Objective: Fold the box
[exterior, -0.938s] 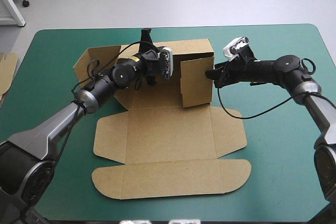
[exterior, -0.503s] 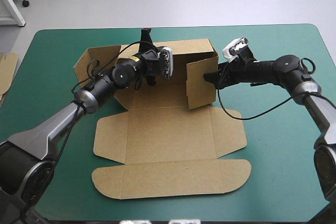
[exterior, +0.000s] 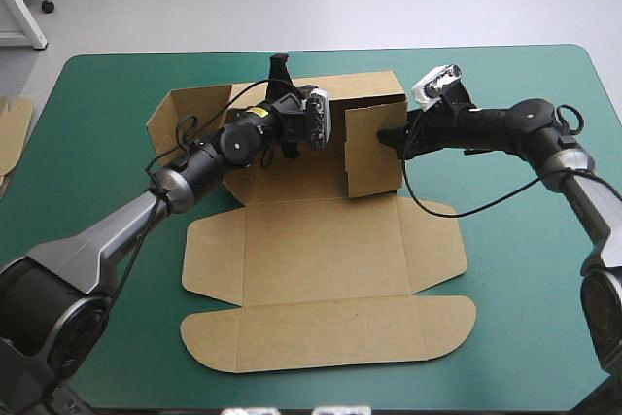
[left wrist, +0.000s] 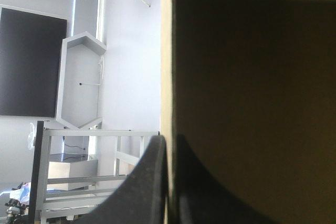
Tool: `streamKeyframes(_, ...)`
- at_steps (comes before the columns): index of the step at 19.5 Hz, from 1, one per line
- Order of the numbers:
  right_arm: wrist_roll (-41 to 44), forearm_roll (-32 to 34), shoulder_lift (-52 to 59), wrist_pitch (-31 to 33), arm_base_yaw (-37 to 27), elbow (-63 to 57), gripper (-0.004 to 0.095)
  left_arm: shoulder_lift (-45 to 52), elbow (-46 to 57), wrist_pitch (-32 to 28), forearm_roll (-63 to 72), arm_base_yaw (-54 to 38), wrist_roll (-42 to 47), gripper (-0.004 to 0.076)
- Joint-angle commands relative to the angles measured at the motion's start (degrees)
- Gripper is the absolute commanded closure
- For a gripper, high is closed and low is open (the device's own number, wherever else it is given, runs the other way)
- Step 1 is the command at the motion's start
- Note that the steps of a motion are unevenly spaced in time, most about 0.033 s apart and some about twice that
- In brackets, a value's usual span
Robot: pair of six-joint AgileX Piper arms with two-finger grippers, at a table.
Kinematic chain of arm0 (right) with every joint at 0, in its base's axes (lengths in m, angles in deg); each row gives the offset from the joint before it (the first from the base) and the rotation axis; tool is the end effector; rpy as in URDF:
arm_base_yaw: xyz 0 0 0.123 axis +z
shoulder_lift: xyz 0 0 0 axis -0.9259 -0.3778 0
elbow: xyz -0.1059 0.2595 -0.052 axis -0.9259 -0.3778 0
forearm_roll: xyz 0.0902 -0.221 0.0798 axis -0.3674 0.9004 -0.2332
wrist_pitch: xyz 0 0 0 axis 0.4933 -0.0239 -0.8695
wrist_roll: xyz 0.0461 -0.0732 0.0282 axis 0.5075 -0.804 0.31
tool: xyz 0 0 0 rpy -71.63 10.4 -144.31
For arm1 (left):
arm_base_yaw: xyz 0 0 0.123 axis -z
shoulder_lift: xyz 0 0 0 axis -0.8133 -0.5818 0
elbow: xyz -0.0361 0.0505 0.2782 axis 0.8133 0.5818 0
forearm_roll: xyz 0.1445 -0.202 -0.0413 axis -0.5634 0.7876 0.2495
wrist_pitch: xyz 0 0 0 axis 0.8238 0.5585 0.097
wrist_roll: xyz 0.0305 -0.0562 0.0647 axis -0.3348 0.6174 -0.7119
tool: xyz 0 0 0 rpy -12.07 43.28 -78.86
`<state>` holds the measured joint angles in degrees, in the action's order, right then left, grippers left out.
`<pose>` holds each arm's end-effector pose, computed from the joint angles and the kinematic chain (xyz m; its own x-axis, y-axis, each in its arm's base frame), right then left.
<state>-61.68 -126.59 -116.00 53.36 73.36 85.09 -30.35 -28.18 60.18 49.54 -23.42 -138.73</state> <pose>0.3703 0.0914 0.2970 -0.4285 -0.3033 -0.8511 -0.7178 0.6864 0.1168 0.3606 -0.2167 0.3177 0.4307 0.8653 -0.2564 0.3741 0.0874 0.9233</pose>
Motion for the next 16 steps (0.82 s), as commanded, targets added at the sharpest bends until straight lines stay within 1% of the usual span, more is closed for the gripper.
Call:
streamKeyframes(1,1.11,-2.54,2.65,-0.84,0.04,1.92,0.0275,2.04,-1.65,-4.64,2.43,1.0,0.25,0.0738)
streamKeyframes(3,1.26,-2.41,2.65,-1.81,0.04,1.92,0.0275,1.91,-1.65,-4.52,2.43,1.0,0.25,0.0738)
streamKeyframes(5,1.4,-2.27,2.65,-2.55,0.04,1.92,0.0275,1.91,-1.65,-6.25,2.43,1.5,0.25,0.0738)
streamKeyframes(6,1.4,-2.15,2.65,-3.97,0.04,1.92,0.0275,1.91,-1.65,-6.75,2.33,1.51,0.25,0.0738)
streamKeyframes(9,2.55,-2.03,2.65,-5.13,0.04,1.92,0.0275,1.91,-1.65,-6.93,2.33,1.51,0.25,0.0738)
streamKeyframes(11,3.44,-1.22,2.65,-6.79,0.04,1.92,0.0275,1.91,-1.65,-10.51,2.33,2.15,0.25,0.0738)
streamKeyframes(12,3.44,-1.22,2.65,-7.75,0.04,1.92,0.0275,1.91,-1.65,-10.89,2.33,2.27,0.25,0.0738)
streamKeyframes(16,2.82,-1.34,2.65,-9.32,0.04,2.53,0.0275,0.91,-1.74,-9.23,2.33,3.23,0.25,0.0738)
